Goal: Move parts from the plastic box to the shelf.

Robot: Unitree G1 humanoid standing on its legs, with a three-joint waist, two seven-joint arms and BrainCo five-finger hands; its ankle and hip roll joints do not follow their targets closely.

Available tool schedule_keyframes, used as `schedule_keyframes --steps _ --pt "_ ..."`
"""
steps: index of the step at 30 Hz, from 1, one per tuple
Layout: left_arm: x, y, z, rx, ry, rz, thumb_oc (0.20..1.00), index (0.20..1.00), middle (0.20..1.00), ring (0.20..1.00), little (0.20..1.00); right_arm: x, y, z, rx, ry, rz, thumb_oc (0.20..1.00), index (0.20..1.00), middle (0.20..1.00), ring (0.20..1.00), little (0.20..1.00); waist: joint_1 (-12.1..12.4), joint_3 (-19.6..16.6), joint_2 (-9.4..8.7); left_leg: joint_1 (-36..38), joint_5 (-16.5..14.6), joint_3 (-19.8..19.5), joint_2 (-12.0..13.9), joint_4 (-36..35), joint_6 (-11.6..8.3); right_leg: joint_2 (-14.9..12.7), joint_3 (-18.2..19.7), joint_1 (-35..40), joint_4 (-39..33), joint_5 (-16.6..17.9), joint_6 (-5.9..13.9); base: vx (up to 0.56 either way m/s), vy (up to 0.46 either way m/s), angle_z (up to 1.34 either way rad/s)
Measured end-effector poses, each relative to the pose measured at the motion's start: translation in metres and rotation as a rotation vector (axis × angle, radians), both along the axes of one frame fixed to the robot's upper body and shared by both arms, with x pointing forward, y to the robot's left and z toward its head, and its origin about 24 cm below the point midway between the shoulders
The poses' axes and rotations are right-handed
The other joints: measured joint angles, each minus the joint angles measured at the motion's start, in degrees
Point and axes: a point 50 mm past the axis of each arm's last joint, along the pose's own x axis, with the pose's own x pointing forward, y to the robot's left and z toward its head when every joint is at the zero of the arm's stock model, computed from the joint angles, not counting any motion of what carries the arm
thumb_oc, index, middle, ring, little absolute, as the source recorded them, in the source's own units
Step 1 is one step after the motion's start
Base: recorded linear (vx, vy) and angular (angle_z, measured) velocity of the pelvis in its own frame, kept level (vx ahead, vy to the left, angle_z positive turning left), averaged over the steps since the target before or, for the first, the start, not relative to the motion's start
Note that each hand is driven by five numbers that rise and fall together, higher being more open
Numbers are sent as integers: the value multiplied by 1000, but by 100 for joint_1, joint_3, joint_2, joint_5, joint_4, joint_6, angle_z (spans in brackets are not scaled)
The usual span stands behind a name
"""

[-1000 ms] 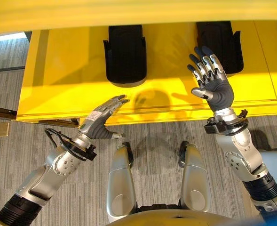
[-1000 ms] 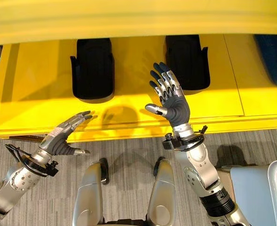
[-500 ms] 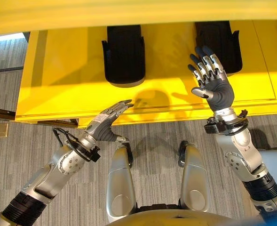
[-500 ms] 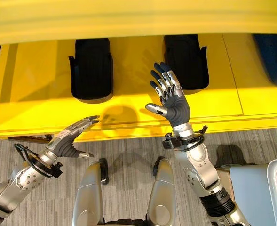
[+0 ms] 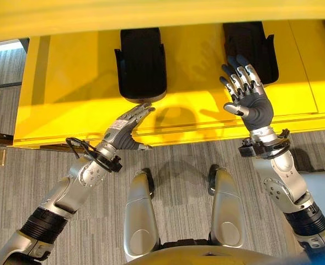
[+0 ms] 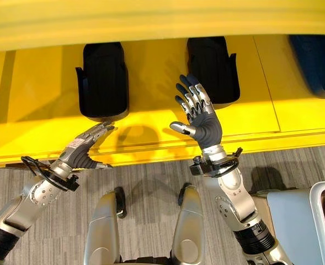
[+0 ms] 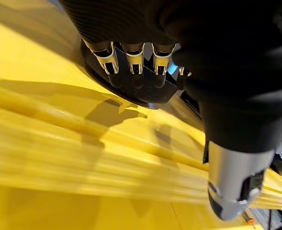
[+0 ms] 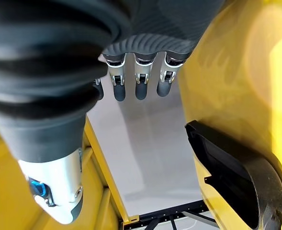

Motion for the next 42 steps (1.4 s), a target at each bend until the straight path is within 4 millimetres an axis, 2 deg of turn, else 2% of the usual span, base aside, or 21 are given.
schedule_keyframes --steps 5,12,27,33,39,42 --pt "10 -5 -2 -45 -17 30 1000 1000 1000 1000 1000 0 1 -2 5 13 3 1000 1000 1000 1000 1000 -67 -52 -95 -6 -20 57 3 38 -8 8 75 -37 -2 16 24 15 9 -5" --pt "22 -7 4 -77 -58 64 1000 1000 1000 1000 1000 0 1 -3 5 15 4 1000 1000 1000 1000 1000 -141 -71 -126 -24 -68 78 11 104 26 19 107 -49 -10 36 46 6 3 -1" --pt "23 -6 5 -90 -78 86 1000 1000 1000 1000 1000 0 1 -4 12 23 8 1000 1000 1000 1000 1000 -138 -145 -190 -95 -126 135 82 207 17 77 162 -141 8 49 46 4 3 -2" --pt "21 -3 3 -99 -66 93 1000 1000 1000 1000 1000 0 1 -4 12 23 9 1000 1000 1000 1000 1000 -133 -147 -184 -94 -125 142 81 205 17 76 169 -145 13 53 48 0 0 0" --pt "9 -3 -8 -132 -5 73 1000 1000 1000 1000 1000 0 1 -4 9 22 14 1000 1000 1000 1000 1000 -117 -154 -150 -83 -114 144 80 170 12 75 170 -146 7 52 46 -2 -5 0" --pt "-3 -1 -19 -168 82 45 1000 1000 1000 1000 1000 0 3 -4 6 20 24 1000 1000 1000 1000 1000 -90 -162 -93 68 -99 168 72 61 2 71 167 -30 -52 48 43 16 -37 -1"
